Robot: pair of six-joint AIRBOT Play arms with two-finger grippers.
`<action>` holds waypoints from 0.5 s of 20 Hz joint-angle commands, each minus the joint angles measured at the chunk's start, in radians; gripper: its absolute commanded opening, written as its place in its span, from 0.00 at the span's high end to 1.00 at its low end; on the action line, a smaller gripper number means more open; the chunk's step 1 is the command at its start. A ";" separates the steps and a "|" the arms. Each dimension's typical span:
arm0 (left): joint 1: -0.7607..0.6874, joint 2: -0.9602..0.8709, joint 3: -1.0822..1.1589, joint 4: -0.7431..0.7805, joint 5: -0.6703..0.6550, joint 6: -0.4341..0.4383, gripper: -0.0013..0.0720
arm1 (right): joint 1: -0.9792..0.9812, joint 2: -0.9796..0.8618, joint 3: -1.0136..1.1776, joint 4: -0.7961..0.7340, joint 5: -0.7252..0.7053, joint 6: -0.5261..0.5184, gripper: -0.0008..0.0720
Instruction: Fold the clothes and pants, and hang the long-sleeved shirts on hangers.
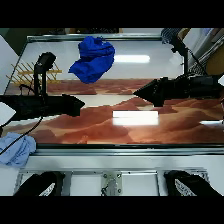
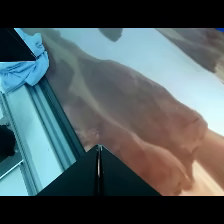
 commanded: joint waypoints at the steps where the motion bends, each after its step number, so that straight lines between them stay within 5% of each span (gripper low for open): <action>1: -0.001 0.000 0.000 0.000 0.000 0.000 0.97 | 0.001 -0.001 0.000 0.000 0.000 0.000 0.97; 10: 0.000 -0.001 0.000 0.001 0.035 0.000 0.97 | 0.001 -0.001 0.000 0.000 0.000 0.001 0.97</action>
